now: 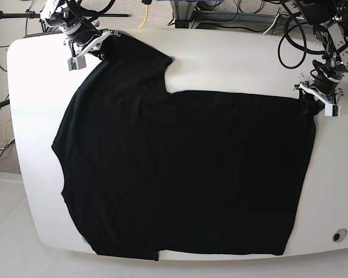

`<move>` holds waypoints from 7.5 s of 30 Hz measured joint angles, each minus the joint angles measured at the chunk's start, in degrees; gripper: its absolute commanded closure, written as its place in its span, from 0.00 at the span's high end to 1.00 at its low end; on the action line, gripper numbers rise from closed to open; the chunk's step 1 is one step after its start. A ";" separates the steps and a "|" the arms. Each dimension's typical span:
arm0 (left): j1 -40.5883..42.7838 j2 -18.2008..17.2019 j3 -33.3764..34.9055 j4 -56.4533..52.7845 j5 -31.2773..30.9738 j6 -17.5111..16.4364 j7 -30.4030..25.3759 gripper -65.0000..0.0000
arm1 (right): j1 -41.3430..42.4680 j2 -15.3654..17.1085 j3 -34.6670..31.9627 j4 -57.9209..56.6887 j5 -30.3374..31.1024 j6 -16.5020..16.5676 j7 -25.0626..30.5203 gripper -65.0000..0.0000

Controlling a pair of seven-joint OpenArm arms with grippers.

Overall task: Fold the T-shirt properly
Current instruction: 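Lower the left gripper onto the shirt's body corner and pinch it, then lift both held shirt edges and pull them toward the robot, then drag the shirt with both grippers, spreading the held edge taut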

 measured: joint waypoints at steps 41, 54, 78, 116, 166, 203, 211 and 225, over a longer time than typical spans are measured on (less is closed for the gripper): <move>14.99 0.55 -1.97 16.37 -0.37 0.70 7.45 0.00 | -9.27 0.31 -0.83 11.32 -1.70 -0.31 -1.38 0.01; 21.18 1.95 -3.26 21.29 -1.95 0.72 8.02 0.00 | -13.09 0.31 0.35 14.67 -2.01 -0.07 -1.84 0.00; 25.31 2.21 -7.34 30.12 -3.65 0.33 6.88 0.00 | -11.85 0.22 0.28 14.86 1.77 0.00 -2.69 0.00; 2.80 4.28 -7.06 27.69 -1.97 0.50 11.41 0.00 | 8.90 5.51 -2.80 9.64 -0.17 -0.22 -3.06 0.00; -15.65 1.77 -2.69 5.14 3.52 7.37 14.27 0.00 | 36.11 10.40 -3.80 -18.82 -4.66 0.11 -3.67 0.01; -20.15 -0.52 -0.57 0.96 4.87 8.04 13.25 0.00 | 43.74 12.48 -4.46 -22.91 -5.20 -0.24 -4.24 0.00; -19.12 -0.44 -0.11 0.98 4.79 8.28 12.81 0.01 | 43.74 12.24 -5.01 -22.84 -5.22 -0.90 -4.83 0.00; -18.12 -1.49 0.04 0.33 8.83 8.28 11.37 0.54 | 43.91 11.85 -5.29 -21.75 -14.49 -1.40 -1.88 0.64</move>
